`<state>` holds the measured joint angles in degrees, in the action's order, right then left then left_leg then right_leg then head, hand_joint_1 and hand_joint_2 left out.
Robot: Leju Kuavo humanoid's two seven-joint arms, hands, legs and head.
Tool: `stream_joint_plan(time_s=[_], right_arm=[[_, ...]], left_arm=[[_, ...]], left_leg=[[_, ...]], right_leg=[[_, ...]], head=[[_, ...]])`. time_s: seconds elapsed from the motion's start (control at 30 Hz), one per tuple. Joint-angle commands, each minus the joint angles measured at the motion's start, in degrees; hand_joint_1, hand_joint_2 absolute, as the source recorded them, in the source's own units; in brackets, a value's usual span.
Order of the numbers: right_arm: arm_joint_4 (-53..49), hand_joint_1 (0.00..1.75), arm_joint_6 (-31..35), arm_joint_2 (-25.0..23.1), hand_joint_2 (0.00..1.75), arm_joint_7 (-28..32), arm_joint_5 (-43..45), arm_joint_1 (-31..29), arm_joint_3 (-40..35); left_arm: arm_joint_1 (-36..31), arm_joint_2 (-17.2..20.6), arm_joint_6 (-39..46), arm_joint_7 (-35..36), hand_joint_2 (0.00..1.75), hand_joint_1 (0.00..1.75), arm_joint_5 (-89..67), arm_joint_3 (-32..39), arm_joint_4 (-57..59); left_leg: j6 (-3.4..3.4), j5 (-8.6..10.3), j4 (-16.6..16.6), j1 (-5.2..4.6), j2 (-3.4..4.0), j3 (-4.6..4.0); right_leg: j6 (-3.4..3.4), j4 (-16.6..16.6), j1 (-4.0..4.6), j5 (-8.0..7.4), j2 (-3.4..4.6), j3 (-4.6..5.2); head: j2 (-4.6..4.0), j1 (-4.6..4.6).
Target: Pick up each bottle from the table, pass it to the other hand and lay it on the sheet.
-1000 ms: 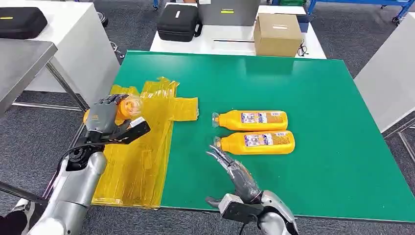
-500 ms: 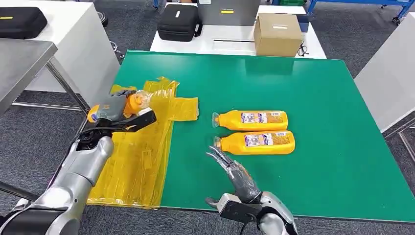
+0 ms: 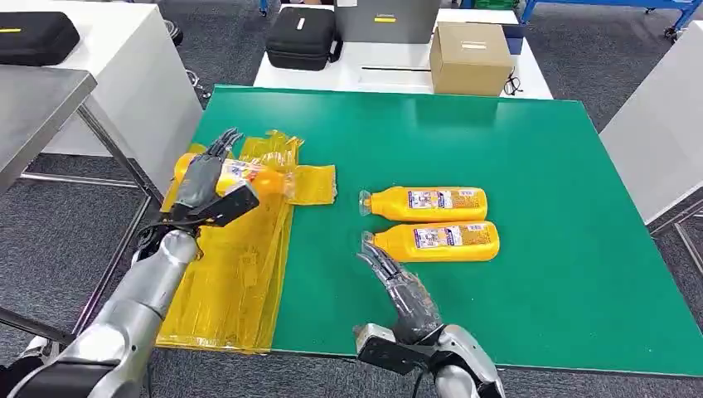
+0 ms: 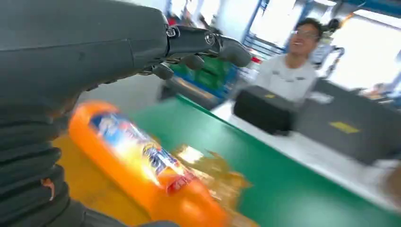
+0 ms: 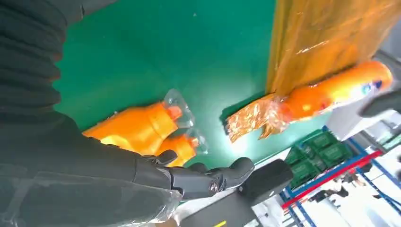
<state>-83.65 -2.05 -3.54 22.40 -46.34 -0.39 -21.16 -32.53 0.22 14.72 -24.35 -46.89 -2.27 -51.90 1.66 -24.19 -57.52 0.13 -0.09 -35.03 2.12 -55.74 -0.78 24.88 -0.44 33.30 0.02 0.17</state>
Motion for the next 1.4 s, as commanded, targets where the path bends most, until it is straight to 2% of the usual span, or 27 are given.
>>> stream_joint_plan(time_s=[0.03,0.13,0.3,0.33,0.47,0.73,0.93,1.13,1.4], right_arm=[[4.6,0.00,8.0,-0.9,1.75,-6.1,-9.6,-3.4,1.5],[7.2,0.00,9.9,-1.1,1.75,-9.0,-13.4,-6.3,2.9],[13.6,0.00,11.4,-1.1,1.75,-11.1,-16.2,-10.6,3.5],[15.6,0.00,12.4,-1.0,1.75,-13.2,-18.9,-12.0,3.3],[18.4,0.00,12.2,-0.9,1.75,-14.7,-20.1,-14.0,3.8],[30.7,0.00,11.1,-0.6,1.75,-20.5,-25.7,-22.3,3.6],[36.9,0.00,13.6,1.0,1.75,-24.8,-29.1,-24.2,5.5],[40.7,0.00,12.9,2.1,1.75,-25.4,-29.8,-26.4,6.9],[38.5,0.00,11.6,3.9,1.75,-26.2,-30.6,-25.1,7.3]], left_arm=[[13.5,0.1,-13.7,-7.1,1.75,0.00,19.6,0.4,-26.8],[19.8,-0.9,-18.2,-8.8,1.75,0.00,23.5,-1.3,-34.7],[24.7,-1.2,-20.5,-10.1,1.75,0.00,24.7,-4.8,-40.1],[26.2,-1.8,-21.6,-10.7,1.75,0.00,25.5,-5.7,-41.7],[29.0,-2.8,-22.1,-11.0,1.75,0.00,25.4,-7.9,-44.9],[33.3,-4.2,-23.8,-10.7,1.75,0.00,24.6,-11.7,-51.3],[37.6,-4.8,-23.6,-12.0,1.75,0.00,23.7,-13.7,-53.8],[39.4,-5.1,-23.2,-12.9,1.75,0.00,22.5,-13.9,-55.2],[40.9,-5.8,-22.1,-13.9,1.75,0.00,22.6,-11.0,-54.8]], left_leg=[[-0.04,-0.05,0.0,0.01,0.17,0.09],[-0.03,-0.09,0.0,0.00,0.26,0.14],[-0.05,-0.09,0.0,0.02,0.29,0.14],[-0.07,-0.14,0.0,0.04,0.35,0.24],[-0.07,-0.12,0.0,0.03,0.29,0.21],[-0.06,-0.10,0.0,0.01,0.29,0.16],[-0.07,-0.15,0.0,0.04,0.18,0.30],[-0.04,-0.06,0.0,0.00,0.12,0.10],[-0.05,-0.09,0.0,-0.02,0.08,0.16]], right_leg=[[-0.04,0.0,0.01,-0.01,0.18,-0.04],[-0.03,0.1,0.00,-0.01,0.28,-0.08],[-0.04,0.1,0.02,-0.01,0.24,-0.09],[-0.07,0.1,0.04,0.01,0.31,-0.18],[-0.07,0.1,0.03,0.01,0.24,-0.17],[-0.05,0.1,0.02,0.00,0.24,-0.13],[-0.07,0.1,0.04,0.07,0.14,-0.30],[-0.04,0.1,0.00,0.02,0.06,-0.10],[-0.06,0.1,0.00,0.05,0.05,-0.16]], head=[[0.00,0.00],[0.00,0.00],[0.00,0.02],[0.00,0.02],[0.00,-0.02],[0.00,0.00],[0.00,0.00],[0.00,-0.02],[0.00,0.00]])
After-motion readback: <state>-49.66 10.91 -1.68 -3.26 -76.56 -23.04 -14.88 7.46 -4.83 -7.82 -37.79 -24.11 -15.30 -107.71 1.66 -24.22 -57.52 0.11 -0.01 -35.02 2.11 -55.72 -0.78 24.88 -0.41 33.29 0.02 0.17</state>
